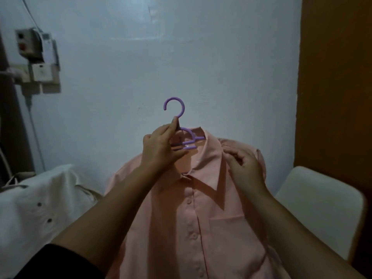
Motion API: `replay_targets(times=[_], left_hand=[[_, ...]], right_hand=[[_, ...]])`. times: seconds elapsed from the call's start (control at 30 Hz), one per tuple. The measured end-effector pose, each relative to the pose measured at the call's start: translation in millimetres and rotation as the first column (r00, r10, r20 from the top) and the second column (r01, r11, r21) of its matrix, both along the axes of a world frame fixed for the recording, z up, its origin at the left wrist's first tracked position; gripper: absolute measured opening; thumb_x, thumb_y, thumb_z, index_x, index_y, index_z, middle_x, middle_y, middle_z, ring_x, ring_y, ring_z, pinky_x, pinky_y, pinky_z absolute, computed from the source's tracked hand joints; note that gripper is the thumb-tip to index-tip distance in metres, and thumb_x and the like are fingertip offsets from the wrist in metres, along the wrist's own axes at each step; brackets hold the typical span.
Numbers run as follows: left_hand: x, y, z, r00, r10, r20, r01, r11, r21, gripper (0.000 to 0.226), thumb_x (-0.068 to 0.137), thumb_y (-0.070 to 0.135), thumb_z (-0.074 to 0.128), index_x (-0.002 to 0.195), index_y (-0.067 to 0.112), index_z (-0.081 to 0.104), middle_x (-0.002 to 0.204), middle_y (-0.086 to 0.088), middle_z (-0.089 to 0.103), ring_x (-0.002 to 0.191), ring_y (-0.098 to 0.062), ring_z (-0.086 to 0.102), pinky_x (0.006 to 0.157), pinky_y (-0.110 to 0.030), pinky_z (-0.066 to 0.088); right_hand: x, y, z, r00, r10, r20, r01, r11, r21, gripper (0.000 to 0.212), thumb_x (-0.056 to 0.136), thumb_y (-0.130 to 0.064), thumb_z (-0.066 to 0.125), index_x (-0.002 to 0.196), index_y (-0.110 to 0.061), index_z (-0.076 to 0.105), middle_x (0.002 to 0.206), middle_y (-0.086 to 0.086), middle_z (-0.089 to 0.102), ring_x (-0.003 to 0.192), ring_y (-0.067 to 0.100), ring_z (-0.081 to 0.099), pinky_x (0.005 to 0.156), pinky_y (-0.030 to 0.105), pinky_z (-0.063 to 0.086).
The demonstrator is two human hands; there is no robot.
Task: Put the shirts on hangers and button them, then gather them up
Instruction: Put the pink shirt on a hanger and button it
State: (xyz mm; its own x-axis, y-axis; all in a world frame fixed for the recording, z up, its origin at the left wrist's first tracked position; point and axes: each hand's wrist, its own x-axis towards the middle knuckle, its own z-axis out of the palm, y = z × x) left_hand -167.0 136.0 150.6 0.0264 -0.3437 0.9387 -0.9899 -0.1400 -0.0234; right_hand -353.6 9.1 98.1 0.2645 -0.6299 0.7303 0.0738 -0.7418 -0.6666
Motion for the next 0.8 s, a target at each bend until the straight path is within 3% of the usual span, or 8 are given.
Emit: replay_targets(times=[0.1,0.2,0.3,0.37,0.43,0.5,0.67,0.8], left_hand=[[-3,5,14,0.998,-0.051,-0.033,0.051,0.998,-0.021,0.096,0.058,0.047,0.072,0.142,0.011,0.044,0.119,-0.008,0.065,0.106,-0.028,0.062,0.077,-0.045,0.055],[-2,8,20,0.993,-0.117,-0.028,0.117,0.993,-0.008,0.096,0.062,0.054,0.067,0.143,0.009,0.042,0.119,-0.009,0.063,0.108,-0.028,0.059,0.082,-0.043,0.053],[0,9,21,0.987,-0.154,-0.053,0.154,0.988,0.010,0.095,0.063,0.044,0.073,0.144,0.009,0.039,0.119,-0.009,0.061,0.107,-0.026,0.056,0.084,-0.040,0.051],[3,9,20,0.985,-0.158,-0.067,0.160,0.987,0.022,0.095,0.062,0.038,0.074,0.145,0.010,0.037,0.120,-0.010,0.060,0.107,-0.027,0.055,0.086,-0.039,0.051],[8,11,19,0.987,-0.154,-0.056,0.156,0.987,0.046,0.095,0.062,0.030,0.077,0.146,0.010,0.036,0.121,-0.011,0.060,0.107,-0.029,0.055,0.087,-0.041,0.052],[14,13,19,0.987,-0.152,-0.048,0.154,0.986,0.065,0.097,0.063,0.018,0.084,0.146,0.008,0.035,0.123,-0.012,0.058,0.108,-0.030,0.055,0.087,-0.045,0.052],[12,14,26,0.969,-0.187,-0.159,0.188,0.982,-0.008,0.098,0.064,0.011,0.087,0.147,0.010,0.033,0.126,-0.005,0.053,0.113,-0.016,0.050,0.092,-0.010,0.036],[17,14,28,0.971,-0.158,-0.177,0.158,0.987,-0.013,0.098,0.067,0.015,0.086,0.148,0.012,0.032,0.129,-0.007,0.053,0.111,-0.013,0.050,0.091,-0.018,0.039]], right_hand=[[-9,-7,15,0.937,-0.347,-0.033,0.338,0.927,-0.166,0.024,0.092,-0.023,0.053,0.113,-0.019,0.064,0.124,0.004,0.053,0.119,0.021,0.040,0.099,0.033,0.026],[-18,-11,31,0.907,-0.419,-0.047,0.399,0.889,-0.226,0.030,0.091,-0.031,0.056,0.118,-0.019,0.063,0.125,0.003,0.056,0.122,0.020,0.040,0.097,0.031,0.019],[-25,-13,43,0.942,-0.321,-0.103,0.302,0.939,-0.164,0.027,0.089,-0.036,0.059,0.107,-0.021,0.070,0.115,-0.001,0.065,0.113,0.018,0.052,0.102,0.034,0.023],[-30,-11,52,0.987,-0.145,-0.068,0.143,0.989,-0.042,0.018,0.087,-0.030,0.064,0.098,-0.019,0.073,0.102,-0.003,0.070,0.097,0.012,0.059,0.102,0.035,0.038],[-36,-9,61,0.999,-0.001,0.041,-0.003,0.995,0.100,0.015,0.087,-0.022,0.065,0.096,-0.012,0.073,0.096,0.003,0.070,0.082,0.006,0.058,0.081,0.009,0.046],[-39,-10,66,0.995,0.012,0.099,-0.029,0.985,0.168,0.016,0.088,-0.020,0.063,0.097,-0.010,0.071,0.093,0.004,0.068,0.079,0.006,0.057,0.062,0.005,0.042],[-41,-13,57,0.991,0.125,0.040,-0.131,0.961,0.244,0.024,0.092,-0.037,0.055,0.111,-0.023,0.059,0.091,-0.016,0.057,0.080,-0.002,0.052,0.075,0.017,0.041],[-49,-22,43,0.975,0.193,0.108,-0.219,0.909,0.354,0.023,0.088,-0.024,0.065,0.109,-0.017,0.063,0.100,-0.008,0.064,0.088,0.003,0.060,0.089,0.027,0.049]])
